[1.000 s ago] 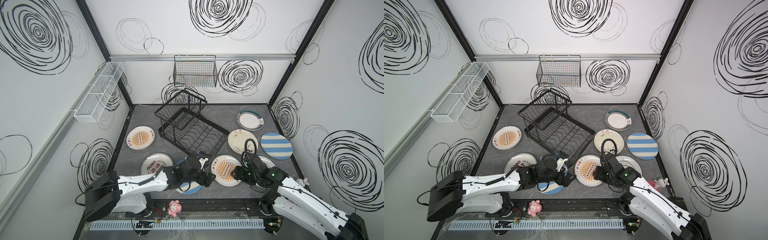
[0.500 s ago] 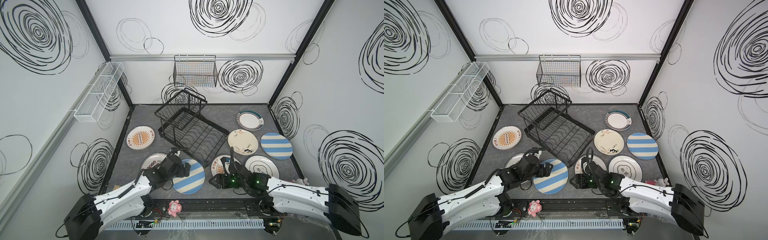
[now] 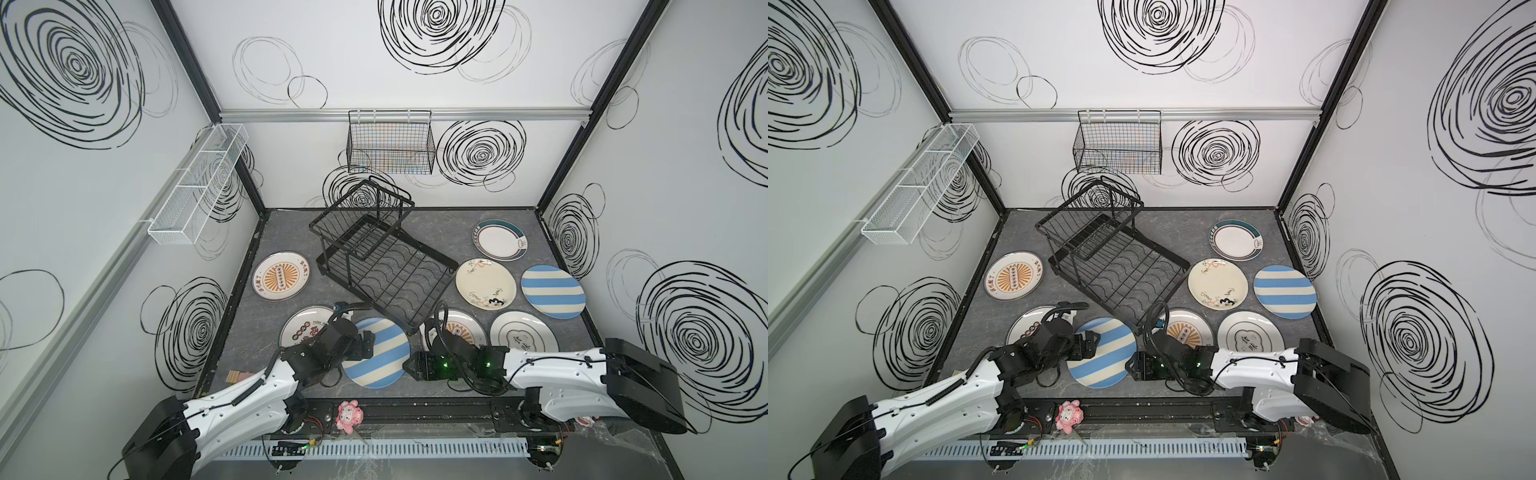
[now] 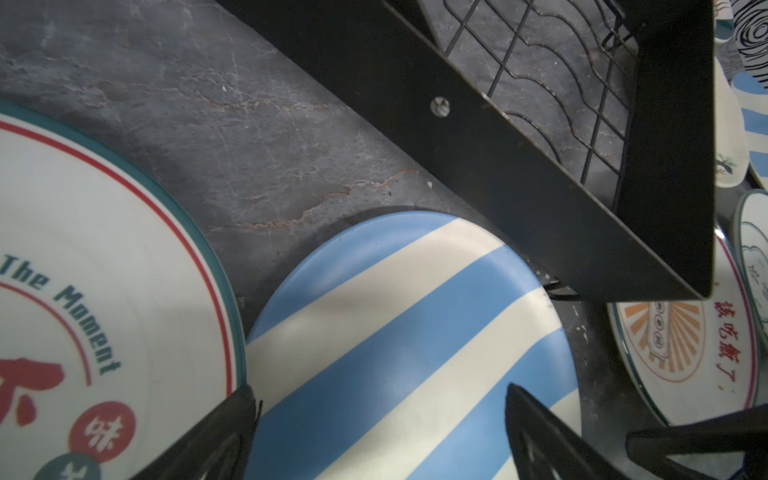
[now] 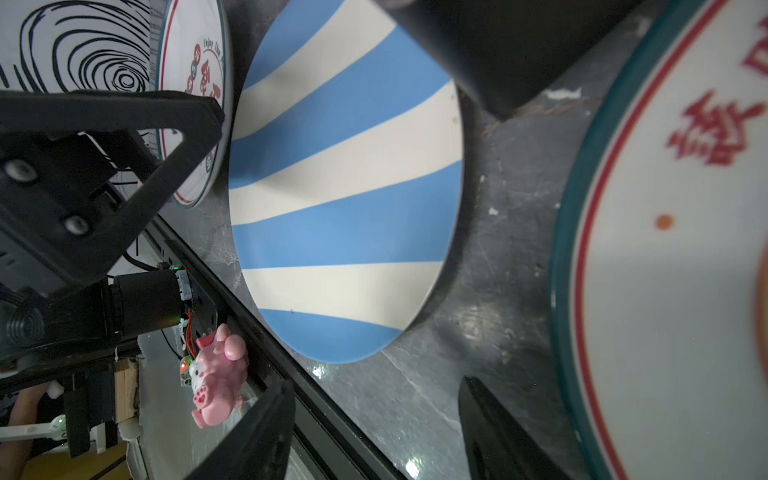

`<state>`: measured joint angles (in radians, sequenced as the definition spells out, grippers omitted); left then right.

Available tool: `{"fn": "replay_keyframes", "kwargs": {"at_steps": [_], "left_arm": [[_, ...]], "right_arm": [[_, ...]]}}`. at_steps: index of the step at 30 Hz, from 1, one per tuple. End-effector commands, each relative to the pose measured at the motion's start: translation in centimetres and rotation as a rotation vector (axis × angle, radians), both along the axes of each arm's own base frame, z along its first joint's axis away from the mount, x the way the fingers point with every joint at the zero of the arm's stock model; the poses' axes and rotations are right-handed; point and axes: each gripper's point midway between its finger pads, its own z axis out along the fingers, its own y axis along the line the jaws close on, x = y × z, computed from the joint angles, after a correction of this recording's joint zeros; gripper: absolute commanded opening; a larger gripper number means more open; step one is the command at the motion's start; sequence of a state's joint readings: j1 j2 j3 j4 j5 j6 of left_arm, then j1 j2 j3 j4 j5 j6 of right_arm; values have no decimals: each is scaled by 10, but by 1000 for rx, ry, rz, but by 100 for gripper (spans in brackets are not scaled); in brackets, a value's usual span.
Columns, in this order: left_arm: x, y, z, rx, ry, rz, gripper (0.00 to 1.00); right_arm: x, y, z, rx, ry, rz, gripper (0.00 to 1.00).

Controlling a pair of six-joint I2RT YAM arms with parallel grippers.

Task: Load the plates into the dish rack

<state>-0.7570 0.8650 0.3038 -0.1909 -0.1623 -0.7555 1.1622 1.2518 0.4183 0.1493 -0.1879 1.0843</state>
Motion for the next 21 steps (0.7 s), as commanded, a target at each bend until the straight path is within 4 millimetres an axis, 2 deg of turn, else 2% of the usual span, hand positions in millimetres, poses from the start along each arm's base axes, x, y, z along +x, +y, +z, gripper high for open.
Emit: {"fn": "replay_keyframes", "kwargs": {"at_steps": [1,7,13,21], "left_arm": [[4,17,-10,55,0,52,96],[5,32,-16,83,25,88,96],[13,18,-5,21,-5,50,96],[14,6,-15,41,31,-9,96]], "right_arm": [[14,10,16,36,-52,-47,68],[18,12,11,16,-47,-36,69],[22,10,4,1,-27,-41,69],[29,8,0,7,-28,-46,69]]}}
